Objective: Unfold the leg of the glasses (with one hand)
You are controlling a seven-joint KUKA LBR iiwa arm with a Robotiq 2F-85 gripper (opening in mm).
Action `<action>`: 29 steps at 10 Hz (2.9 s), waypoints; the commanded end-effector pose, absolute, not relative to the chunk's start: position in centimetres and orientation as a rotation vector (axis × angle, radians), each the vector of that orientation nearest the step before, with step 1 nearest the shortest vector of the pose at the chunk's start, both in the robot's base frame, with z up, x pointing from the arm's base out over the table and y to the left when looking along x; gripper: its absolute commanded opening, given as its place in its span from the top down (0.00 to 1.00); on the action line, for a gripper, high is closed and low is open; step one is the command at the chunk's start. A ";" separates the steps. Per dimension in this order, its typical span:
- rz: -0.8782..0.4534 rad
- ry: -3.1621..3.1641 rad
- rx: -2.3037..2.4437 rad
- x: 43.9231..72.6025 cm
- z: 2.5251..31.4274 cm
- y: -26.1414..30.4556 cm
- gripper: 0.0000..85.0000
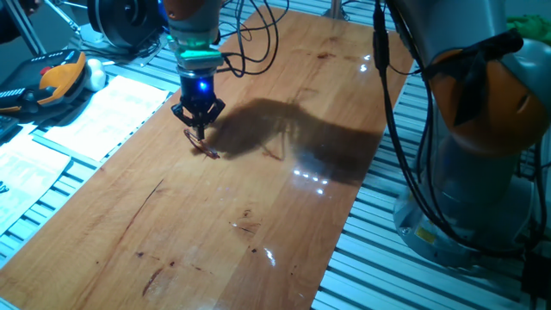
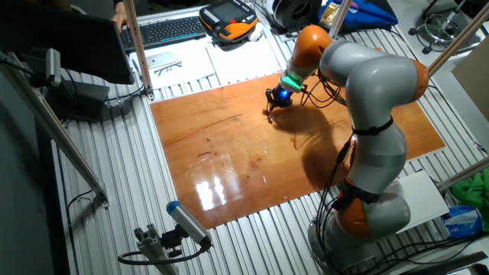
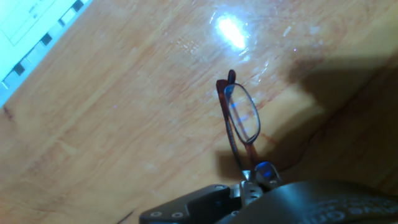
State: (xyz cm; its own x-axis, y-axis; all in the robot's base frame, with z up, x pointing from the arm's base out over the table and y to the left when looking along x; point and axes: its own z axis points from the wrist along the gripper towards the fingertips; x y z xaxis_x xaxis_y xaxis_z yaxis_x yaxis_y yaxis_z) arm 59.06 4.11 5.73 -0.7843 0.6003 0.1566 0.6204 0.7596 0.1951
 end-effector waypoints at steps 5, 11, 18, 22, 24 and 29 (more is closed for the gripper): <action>-0.436 -2.869 -1.238 58.7 5.5 4.9 1.00; -0.364 -2.952 -1.269 58.9 4.4 5.5 1.00; -0.188 -3.061 -1.161 59.1 3.5 5.3 1.00; -0.063 -3.116 -1.077 58.7 3.0 5.5 1.00; -0.032 -3.125 -1.030 58.3 3.0 5.3 1.00; -0.122 -3.077 -1.001 56.8 2.9 2.9 1.00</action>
